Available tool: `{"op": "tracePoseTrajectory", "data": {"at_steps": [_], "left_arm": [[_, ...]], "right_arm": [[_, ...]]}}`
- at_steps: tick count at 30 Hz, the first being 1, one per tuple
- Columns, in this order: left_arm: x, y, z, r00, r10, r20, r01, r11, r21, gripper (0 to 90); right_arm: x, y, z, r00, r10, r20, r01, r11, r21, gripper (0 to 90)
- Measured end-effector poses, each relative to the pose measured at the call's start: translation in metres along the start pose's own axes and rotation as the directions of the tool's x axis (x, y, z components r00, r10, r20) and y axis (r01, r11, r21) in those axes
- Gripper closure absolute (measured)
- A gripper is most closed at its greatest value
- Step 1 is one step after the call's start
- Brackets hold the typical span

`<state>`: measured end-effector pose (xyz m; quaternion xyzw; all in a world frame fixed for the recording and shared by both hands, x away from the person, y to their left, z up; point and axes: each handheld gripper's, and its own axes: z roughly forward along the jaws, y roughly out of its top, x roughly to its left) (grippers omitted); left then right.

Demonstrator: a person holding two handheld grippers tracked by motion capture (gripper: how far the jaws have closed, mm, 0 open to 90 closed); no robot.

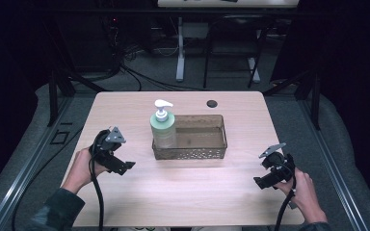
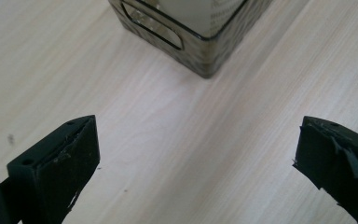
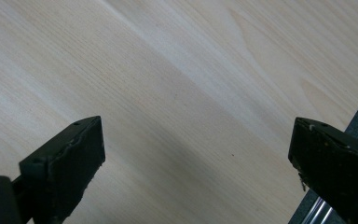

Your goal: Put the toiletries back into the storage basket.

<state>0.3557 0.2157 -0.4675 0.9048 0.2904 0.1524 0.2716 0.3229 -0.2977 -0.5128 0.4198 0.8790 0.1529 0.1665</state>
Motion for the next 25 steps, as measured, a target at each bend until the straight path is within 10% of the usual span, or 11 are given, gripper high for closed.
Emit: {"op": "tracePoseTrajectory", "data": {"at_steps": [14,25], "left_arm": [[-0.002,-0.048,0.045,0.9939,-0.102,0.042,0.096,0.9879,0.122,0.0],[0.007,-0.056,0.050,0.9853,-0.163,0.050,0.156,0.9807,0.117,0.0]], "right_arm": [[-0.001,-0.001,0.004,1.0000,-0.007,0.004,0.007,1.0000,0.007,2.9],[-0.001,0.000,0.005,0.9999,-0.012,0.009,0.012,0.9999,0.010,2.2]]}}
